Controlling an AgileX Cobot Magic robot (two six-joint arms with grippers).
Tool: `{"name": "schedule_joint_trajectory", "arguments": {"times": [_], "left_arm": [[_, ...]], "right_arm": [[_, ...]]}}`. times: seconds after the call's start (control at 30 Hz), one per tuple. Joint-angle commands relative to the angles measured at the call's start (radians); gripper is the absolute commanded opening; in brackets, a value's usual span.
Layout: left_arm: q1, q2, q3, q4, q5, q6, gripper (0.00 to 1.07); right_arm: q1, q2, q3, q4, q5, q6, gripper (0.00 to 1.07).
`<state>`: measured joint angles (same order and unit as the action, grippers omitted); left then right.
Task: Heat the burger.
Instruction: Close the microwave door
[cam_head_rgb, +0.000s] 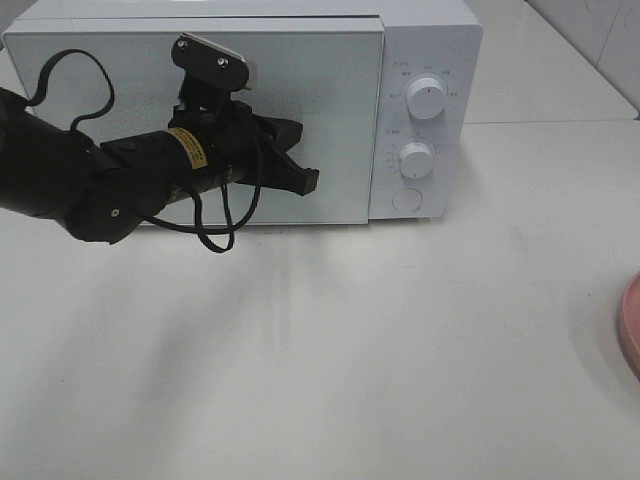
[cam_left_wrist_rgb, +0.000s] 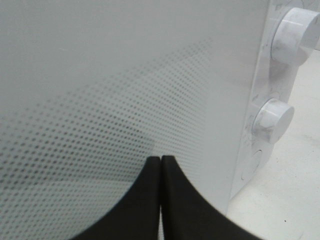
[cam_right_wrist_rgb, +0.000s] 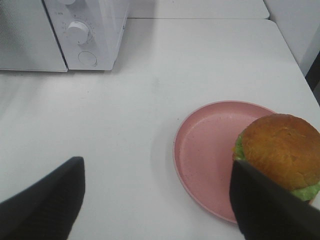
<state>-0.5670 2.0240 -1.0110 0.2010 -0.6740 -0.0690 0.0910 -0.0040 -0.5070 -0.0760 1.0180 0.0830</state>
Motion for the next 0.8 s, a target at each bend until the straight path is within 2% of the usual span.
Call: {"name": "schedule_joint_trajectory", "arguments": {"times": [0.03, 0.3, 0.53, 0.7, 0.77, 0.8], "left_arm": [[0.017, 0.026, -0.097, -0.113, -0.003, -0.012, 0.0], [0.005, 0.046, -0.169, -0.116, 0.002, -0.014, 0.0], [-0.022, 0.029, -0.17, -0.103, 0.046, -0.018, 0.0], [-0.059, -0.036, -0.149, -0.1, 0.195, -0.018, 0.0], [-0.085, -0.11, -0.09, -0.1, 0.28, -0.018, 0.0], [-0.085, -0.11, -0.09, -0.1, 0.28, -0.018, 0.0]], "right_arm": [[-0.008, -0.026, 0.002, 0.002, -0.011, 0.001, 0.76], [-0.008, -0.026, 0.002, 0.002, -0.011, 0.001, 0.76], [-0.008, -0.026, 0.002, 0.002, -0.011, 0.001, 0.76], [-0.008, -0.026, 0.002, 0.002, -0.011, 0.001, 0.76], [-0.008, -0.026, 0.002, 0.002, -0.011, 0.001, 0.76], [-0.008, -0.026, 0.002, 0.002, -0.011, 0.001, 0.76]]}}
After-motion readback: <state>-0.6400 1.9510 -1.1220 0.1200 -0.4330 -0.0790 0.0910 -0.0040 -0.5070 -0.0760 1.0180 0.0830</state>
